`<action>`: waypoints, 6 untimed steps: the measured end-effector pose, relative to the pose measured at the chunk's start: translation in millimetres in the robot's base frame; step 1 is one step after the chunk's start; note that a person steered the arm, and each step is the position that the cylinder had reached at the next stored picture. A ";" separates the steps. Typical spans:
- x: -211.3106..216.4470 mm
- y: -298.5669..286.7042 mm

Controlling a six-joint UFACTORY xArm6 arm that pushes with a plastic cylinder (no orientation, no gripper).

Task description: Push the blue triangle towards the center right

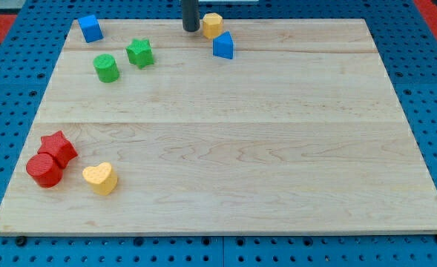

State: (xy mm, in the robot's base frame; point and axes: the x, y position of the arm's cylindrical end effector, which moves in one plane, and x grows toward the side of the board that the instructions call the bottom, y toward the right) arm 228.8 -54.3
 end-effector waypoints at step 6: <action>98.1 89.4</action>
